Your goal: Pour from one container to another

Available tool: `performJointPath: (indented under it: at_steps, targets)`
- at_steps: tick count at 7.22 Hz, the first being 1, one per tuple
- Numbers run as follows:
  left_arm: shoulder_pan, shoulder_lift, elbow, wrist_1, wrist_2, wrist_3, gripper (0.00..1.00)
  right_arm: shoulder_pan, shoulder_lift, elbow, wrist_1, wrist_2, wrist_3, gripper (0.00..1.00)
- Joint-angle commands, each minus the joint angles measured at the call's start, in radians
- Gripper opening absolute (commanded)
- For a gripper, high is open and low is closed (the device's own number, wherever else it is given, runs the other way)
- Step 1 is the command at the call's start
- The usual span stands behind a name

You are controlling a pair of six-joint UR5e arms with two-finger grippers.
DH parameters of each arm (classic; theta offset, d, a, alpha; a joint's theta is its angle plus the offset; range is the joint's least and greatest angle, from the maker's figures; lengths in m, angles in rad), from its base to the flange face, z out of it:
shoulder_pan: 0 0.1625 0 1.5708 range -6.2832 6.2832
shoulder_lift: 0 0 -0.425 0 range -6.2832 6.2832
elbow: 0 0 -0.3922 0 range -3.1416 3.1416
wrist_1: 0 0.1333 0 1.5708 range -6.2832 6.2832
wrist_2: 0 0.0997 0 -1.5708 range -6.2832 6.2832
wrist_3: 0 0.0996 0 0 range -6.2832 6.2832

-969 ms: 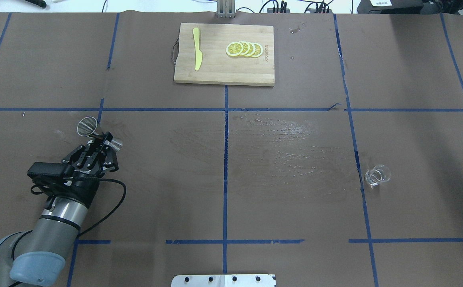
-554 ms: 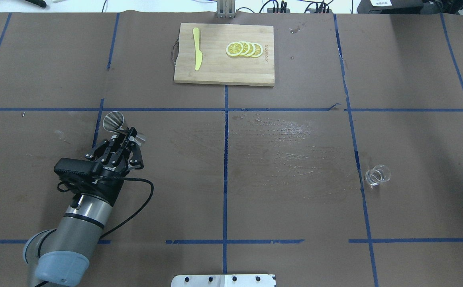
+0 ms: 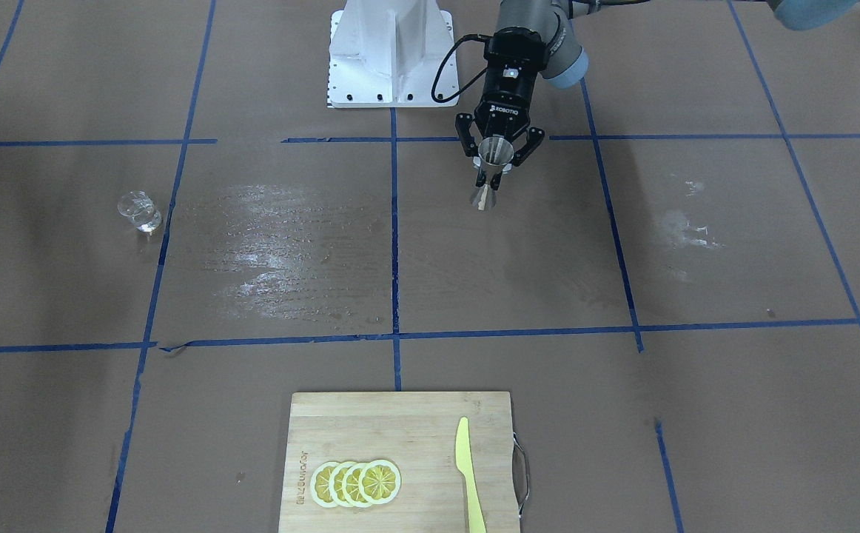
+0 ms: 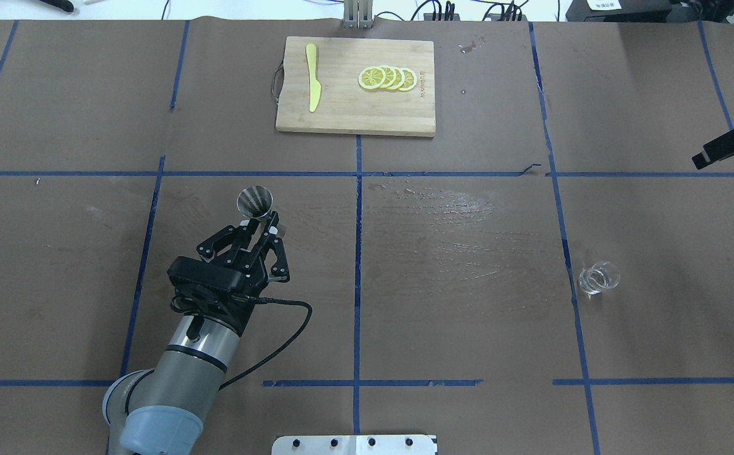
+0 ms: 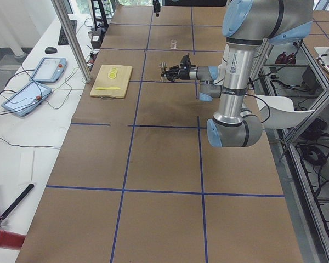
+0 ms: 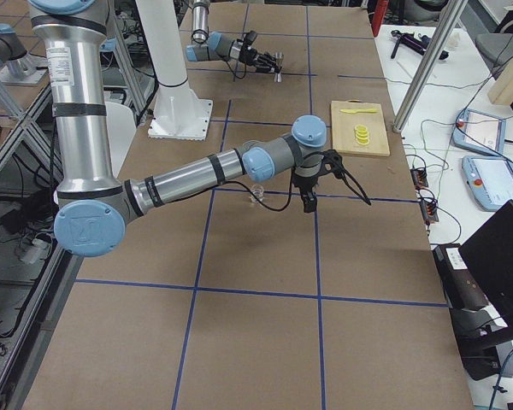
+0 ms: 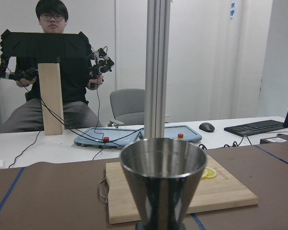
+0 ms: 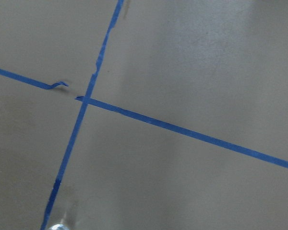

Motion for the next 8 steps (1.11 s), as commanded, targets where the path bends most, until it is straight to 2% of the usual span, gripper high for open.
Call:
performJointPath:
  at_steps: [1,2,3,5,6,7,8]
  targets:
    - [0.017,-0.027,0.029,0.004,-0.008,0.007,0.0,-0.105,0.0,0.066,0.087,-0.056,0.158,1.0]
    - [0.015,-0.065,0.065,0.005,-0.008,0.009,0.0,-0.157,-0.029,0.065,0.255,-0.127,0.271,1.0]
    - [0.012,-0.081,0.078,0.005,-0.039,0.009,0.0,-0.221,-0.097,0.066,0.396,-0.221,0.3,1.0]
    - [-0.004,-0.086,0.086,0.027,-0.062,0.083,0.0,-0.362,-0.19,0.069,0.633,-0.387,0.526,1.0]
    - [-0.007,-0.087,0.086,0.027,-0.067,0.092,0.0,-0.408,-0.214,0.074,0.695,-0.433,0.597,1.0]
    - [-0.011,-0.089,0.087,0.027,-0.096,0.092,0.0,-0.467,-0.224,0.092,0.704,-0.499,0.703,1.0]
    - [-0.011,-0.089,0.09,0.025,-0.093,0.09,0.0,-0.528,-0.254,0.113,0.705,-0.591,0.734,1.0]
